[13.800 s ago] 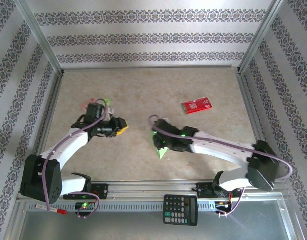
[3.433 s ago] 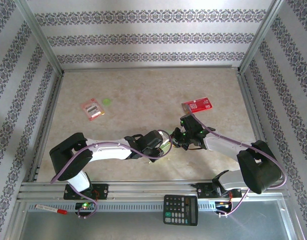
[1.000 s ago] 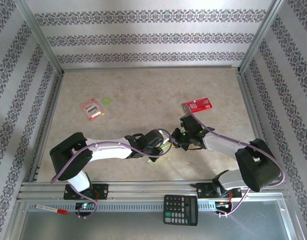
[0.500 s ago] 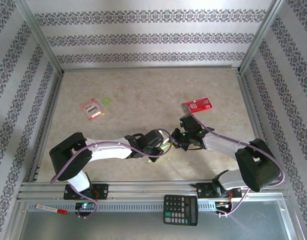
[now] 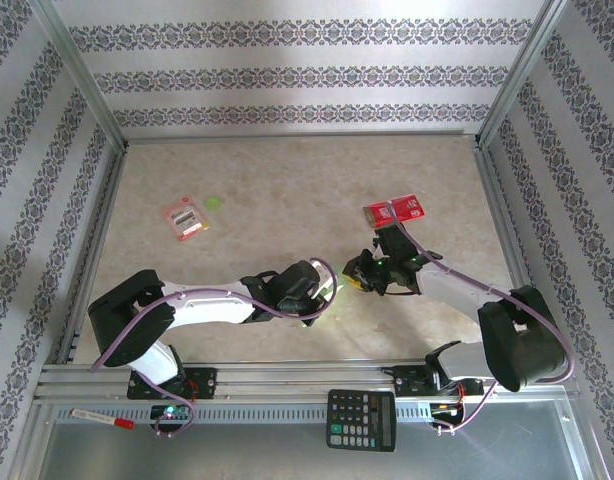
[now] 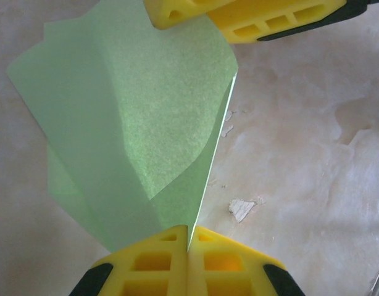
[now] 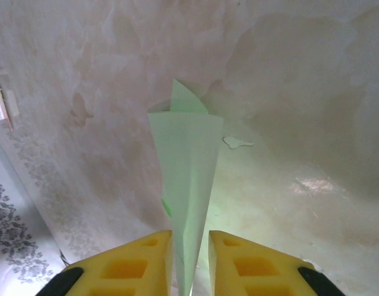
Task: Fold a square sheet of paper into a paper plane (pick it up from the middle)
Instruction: Perform the fifth fold on the wing at the bottom-center of the table.
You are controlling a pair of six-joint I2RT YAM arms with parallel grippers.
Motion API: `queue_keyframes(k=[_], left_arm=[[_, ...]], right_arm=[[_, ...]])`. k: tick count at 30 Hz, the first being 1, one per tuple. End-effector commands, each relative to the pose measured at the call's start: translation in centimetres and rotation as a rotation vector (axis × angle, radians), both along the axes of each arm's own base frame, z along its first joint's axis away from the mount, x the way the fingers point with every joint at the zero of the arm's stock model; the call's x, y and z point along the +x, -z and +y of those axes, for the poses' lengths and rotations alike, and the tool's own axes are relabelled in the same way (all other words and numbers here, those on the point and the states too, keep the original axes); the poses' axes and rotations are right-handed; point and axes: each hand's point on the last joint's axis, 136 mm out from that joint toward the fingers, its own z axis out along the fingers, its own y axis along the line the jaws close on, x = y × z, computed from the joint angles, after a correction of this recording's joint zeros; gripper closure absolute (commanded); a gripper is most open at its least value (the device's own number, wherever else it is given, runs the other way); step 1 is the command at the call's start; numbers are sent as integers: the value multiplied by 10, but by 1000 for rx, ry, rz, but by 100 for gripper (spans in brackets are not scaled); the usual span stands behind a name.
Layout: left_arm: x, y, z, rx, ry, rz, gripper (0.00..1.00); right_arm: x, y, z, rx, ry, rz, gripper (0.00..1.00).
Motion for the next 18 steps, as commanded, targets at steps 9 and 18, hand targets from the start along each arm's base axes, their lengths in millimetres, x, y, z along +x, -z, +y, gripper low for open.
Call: queue_keyframes(k=[9, 18], left_arm=[[-9, 13, -1, -33, 5, 27, 100], [-13, 19, 2, -53, -11, 50, 100]], right_arm=[[15, 10, -10, -19, -17, 30, 97], [22, 10, -15, -38, -46, 48, 91]])
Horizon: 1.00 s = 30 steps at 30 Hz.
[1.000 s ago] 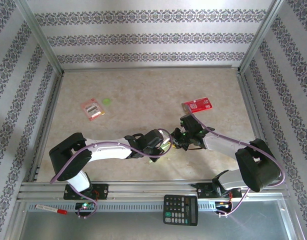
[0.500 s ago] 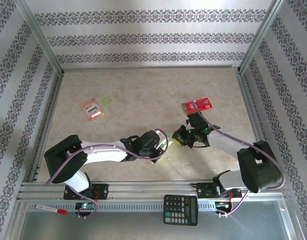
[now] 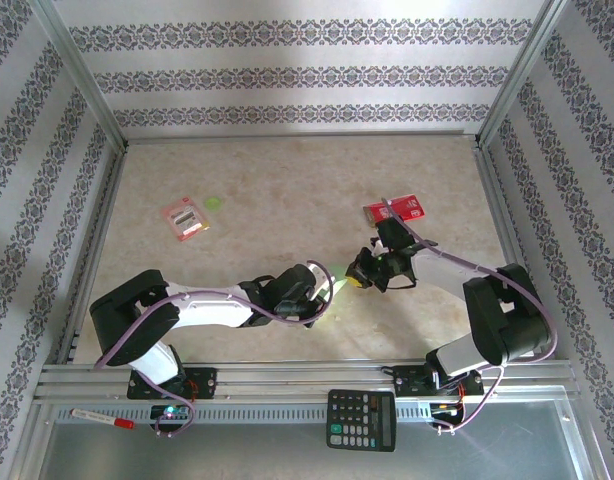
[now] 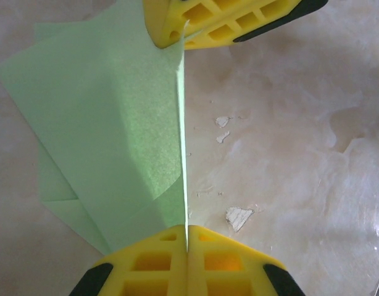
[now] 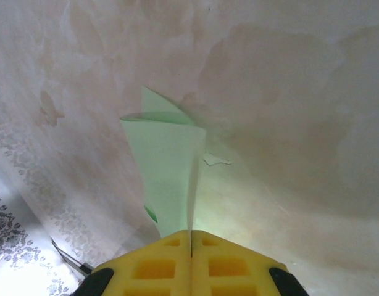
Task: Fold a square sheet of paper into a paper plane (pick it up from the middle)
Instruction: Perform the fifth fold on the wing at the bottom-center of the table.
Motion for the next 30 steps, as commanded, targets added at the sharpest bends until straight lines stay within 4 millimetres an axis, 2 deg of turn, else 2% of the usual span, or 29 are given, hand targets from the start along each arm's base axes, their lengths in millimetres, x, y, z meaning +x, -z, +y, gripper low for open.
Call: queue_keyframes(k=[1, 6, 10, 13, 19, 30], left_arm=[[-12, 13, 3, 6, -2, 57, 100], [-10, 13, 3, -6, -23, 58, 100], [-8, 13, 2, -8, -30, 57, 100], [-6, 12, 3, -26, -58, 60, 100], [1, -6, -2, -175, -136, 105, 100], [9, -4, 8, -365, -289, 202, 100]], right_arm=[[15, -5, -9, -33, 2, -44, 87], [17, -17, -10, -29, -12, -78, 70], [14, -24, -8, -8, -19, -85, 64], [11, -28, -16, -21, -17, -96, 63], [17, -45, -33, -94, -31, -169, 62], [3, -36, -15, -93, -93, -177, 62]])
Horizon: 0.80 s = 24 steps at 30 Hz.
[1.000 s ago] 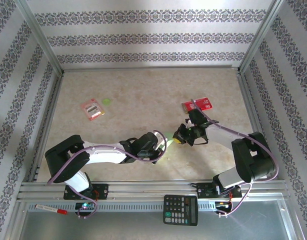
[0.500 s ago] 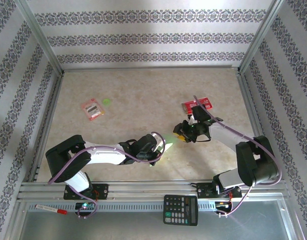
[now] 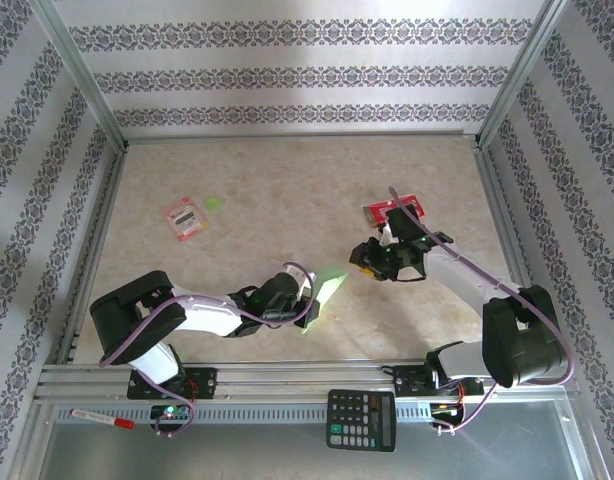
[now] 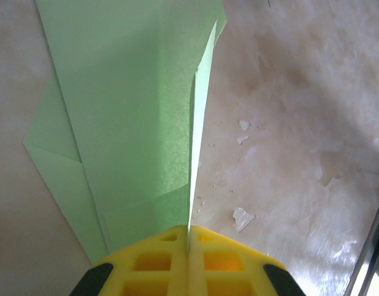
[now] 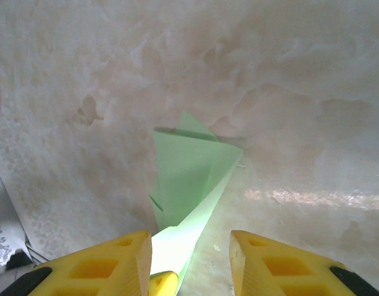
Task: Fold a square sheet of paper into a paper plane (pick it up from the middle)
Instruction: Perform the fifth fold on the wing at the bottom-center of the table.
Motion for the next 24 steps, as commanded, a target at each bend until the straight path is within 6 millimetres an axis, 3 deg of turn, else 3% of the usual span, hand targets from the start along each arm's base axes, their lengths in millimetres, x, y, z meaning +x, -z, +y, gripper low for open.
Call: queue_keyframes(k=[1, 17, 24], left_arm=[[10, -19, -6, -123, -68, 6, 100], [19, 0, 12, -223, -244, 107, 100], [20, -2, 12, -242, -256, 112, 100]], right_arm=[[-8, 7, 2, -17, -17, -2, 62], [-19, 16, 20, -13, -59, 7, 63], [-20, 21, 26, -14, -81, 12, 63]])
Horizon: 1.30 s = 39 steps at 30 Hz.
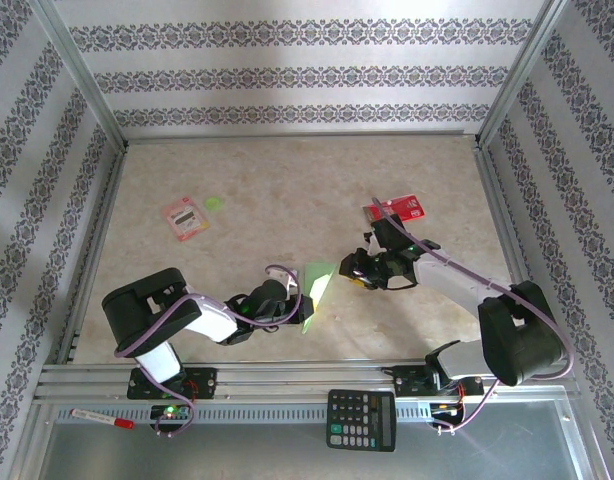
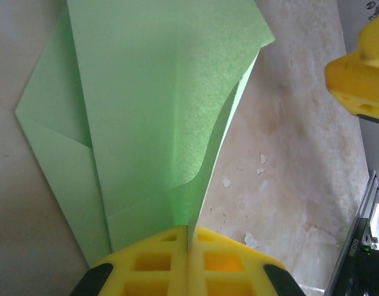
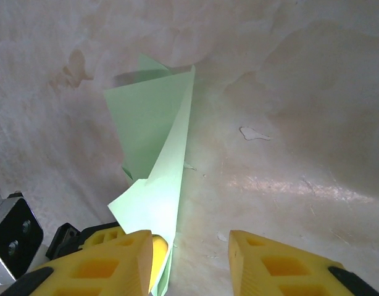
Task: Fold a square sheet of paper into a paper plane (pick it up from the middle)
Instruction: Perform the fifth fold on the wing at the bottom-center of the table.
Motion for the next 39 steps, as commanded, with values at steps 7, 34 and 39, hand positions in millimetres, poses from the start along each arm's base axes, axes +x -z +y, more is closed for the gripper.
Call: queue_keyframes(k=[7, 34, 39], left_arm=[[11, -37, -4, -102, -19, -93, 100], [9, -4, 14, -219, -153, 15, 100], [8, 5, 18, -191, -171, 51, 100]], right_arm=[[8, -1, -5, -36, -1, -24, 62], [8, -4, 2, -32, -20, -36, 62], [7, -4, 19, -15, -68, -53, 64]])
